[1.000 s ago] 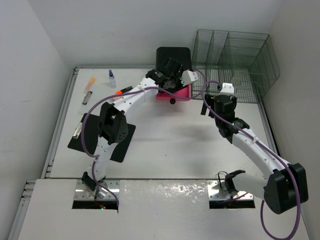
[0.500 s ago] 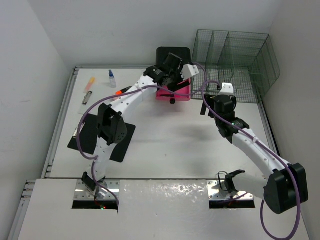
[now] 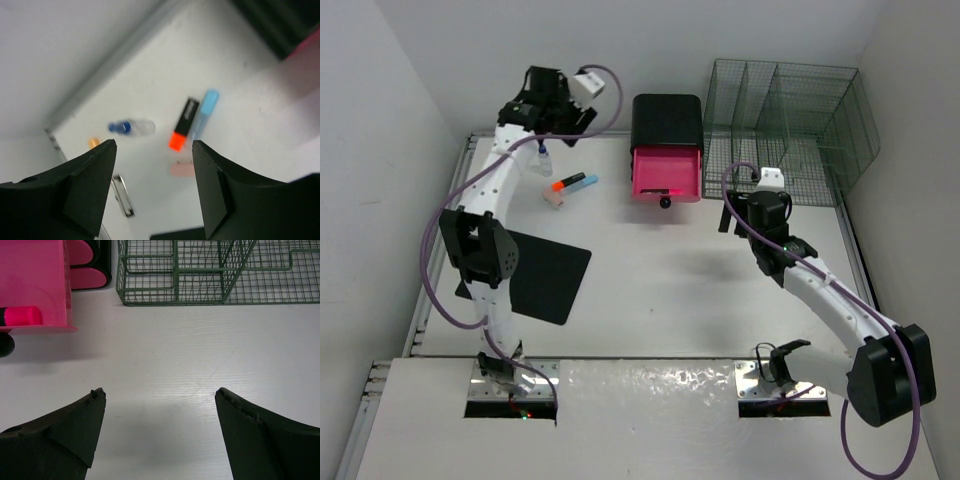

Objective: Organize the desk

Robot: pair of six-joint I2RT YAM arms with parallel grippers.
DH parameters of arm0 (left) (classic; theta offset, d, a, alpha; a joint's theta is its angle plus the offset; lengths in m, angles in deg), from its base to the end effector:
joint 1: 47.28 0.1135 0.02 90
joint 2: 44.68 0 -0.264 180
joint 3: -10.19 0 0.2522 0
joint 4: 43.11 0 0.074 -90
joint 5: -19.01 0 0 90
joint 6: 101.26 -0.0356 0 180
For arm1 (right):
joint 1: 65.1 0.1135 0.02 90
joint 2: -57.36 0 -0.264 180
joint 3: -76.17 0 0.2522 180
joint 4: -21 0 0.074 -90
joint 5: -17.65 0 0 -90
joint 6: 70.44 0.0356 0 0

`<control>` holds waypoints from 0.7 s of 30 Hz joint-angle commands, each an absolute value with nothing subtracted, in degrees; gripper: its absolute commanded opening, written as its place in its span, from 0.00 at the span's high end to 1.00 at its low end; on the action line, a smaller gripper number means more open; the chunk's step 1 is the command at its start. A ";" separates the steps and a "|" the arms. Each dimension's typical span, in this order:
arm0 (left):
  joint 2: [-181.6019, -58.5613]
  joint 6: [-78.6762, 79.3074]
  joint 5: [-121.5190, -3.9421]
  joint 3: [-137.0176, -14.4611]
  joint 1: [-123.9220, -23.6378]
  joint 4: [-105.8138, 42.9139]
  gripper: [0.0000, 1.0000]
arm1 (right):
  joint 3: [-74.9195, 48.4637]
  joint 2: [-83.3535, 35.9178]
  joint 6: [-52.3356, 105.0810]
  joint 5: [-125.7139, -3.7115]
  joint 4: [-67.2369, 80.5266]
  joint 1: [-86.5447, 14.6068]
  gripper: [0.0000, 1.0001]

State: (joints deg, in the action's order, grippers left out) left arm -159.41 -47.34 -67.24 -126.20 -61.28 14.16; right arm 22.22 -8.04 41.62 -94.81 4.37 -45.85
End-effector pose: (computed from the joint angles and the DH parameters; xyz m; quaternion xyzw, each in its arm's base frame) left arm 0.4398 -0.1121 0.3826 0.3898 0.7991 0.0589 0.4539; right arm 0.2420 0.0701 0.2532 0.1208 0.8384 0.0217 0.5311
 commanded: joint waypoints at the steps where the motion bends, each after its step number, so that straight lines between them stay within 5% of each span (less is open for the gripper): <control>1: -160.68 -45.89 -57.92 -120.57 -58.80 14.86 0.40 | 21.89 -8.55 41.00 -94.33 6.89 -46.02 0.13; 21: -180.20 -45.81 -59.13 -123.28 -57.21 11.27 0.44 | 20.83 -9.35 39.51 -94.85 5.49 -46.02 0.13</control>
State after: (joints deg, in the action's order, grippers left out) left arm -180.31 -46.71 -60.64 -120.69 -57.41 13.81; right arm 22.22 -9.25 40.33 -94.66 4.54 -45.85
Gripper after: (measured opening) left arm 0.557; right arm 0.873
